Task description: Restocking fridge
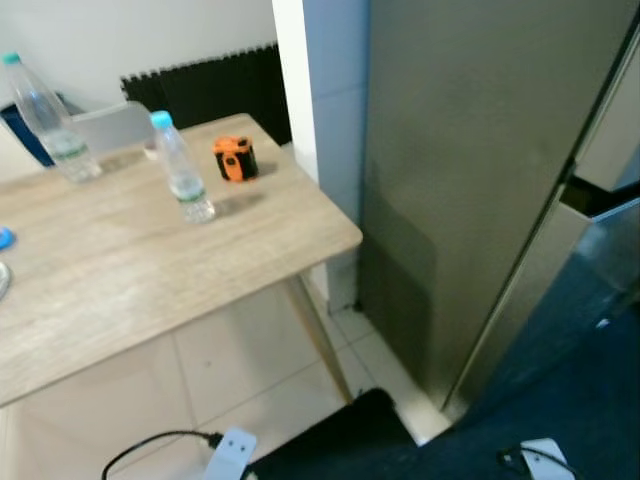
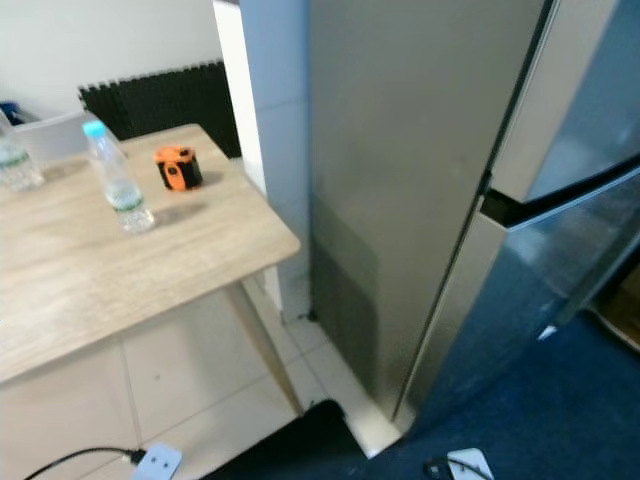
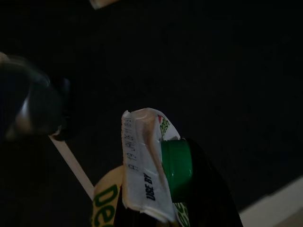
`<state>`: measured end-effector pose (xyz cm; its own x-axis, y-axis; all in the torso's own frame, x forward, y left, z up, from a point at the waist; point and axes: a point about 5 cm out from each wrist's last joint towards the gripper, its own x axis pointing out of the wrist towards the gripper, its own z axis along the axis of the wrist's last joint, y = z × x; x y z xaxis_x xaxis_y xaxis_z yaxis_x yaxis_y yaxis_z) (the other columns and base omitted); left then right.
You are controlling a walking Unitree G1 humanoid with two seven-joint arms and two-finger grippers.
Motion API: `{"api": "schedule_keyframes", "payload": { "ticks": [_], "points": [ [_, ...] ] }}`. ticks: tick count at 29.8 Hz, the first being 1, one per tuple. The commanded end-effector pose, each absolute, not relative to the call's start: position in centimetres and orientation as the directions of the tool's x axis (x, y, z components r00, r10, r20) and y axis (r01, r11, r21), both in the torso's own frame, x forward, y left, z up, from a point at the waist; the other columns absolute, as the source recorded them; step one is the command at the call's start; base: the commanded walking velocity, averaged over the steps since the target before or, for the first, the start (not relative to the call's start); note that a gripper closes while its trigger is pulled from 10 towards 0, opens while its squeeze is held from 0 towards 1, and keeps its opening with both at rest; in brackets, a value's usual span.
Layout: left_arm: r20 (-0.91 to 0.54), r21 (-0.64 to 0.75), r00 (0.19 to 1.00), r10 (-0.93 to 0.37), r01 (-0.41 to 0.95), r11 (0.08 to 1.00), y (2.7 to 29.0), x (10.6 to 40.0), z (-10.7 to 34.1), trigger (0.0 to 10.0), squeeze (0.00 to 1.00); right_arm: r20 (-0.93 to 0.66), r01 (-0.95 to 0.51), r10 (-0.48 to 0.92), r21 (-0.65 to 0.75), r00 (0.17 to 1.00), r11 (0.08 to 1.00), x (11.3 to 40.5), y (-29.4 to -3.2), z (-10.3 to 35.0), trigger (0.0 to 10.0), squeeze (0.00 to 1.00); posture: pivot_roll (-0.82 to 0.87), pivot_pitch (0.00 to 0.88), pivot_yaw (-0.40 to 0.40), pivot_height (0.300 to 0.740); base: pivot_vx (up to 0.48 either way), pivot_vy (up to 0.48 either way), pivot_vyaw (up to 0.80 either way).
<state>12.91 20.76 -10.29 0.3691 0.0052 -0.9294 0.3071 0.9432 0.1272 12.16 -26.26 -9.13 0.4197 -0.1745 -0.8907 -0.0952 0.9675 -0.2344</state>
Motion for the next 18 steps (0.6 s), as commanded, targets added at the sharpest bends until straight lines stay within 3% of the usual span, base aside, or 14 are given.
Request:
{"api": "schedule_keyframes", "payload": {
  "ticks": [1,18],
  "points": [
    [-0.931,0.126,0.366,0.002,0.315,0.941,20.71,12.79,-10.34,10.0,0.00,-0.899,-0.092,-0.182,-0.237,0.399,0.967,11.57,-26.32,-9.31,10.0,0.00,-0.03,0.000,0.021,0.740,0.000,-0.409,0.00],
    [-0.934,0.117,0.358,-0.002,0.310,0.944,20.53,12.45,-10.48,10.0,0.00,-0.897,-0.090,-0.196,-0.250,0.396,0.964,11.53,-26.50,-9.28,10.0,0.00,-0.03,0.000,0.018,0.740,0.000,-0.411,0.00]
  ]
}}
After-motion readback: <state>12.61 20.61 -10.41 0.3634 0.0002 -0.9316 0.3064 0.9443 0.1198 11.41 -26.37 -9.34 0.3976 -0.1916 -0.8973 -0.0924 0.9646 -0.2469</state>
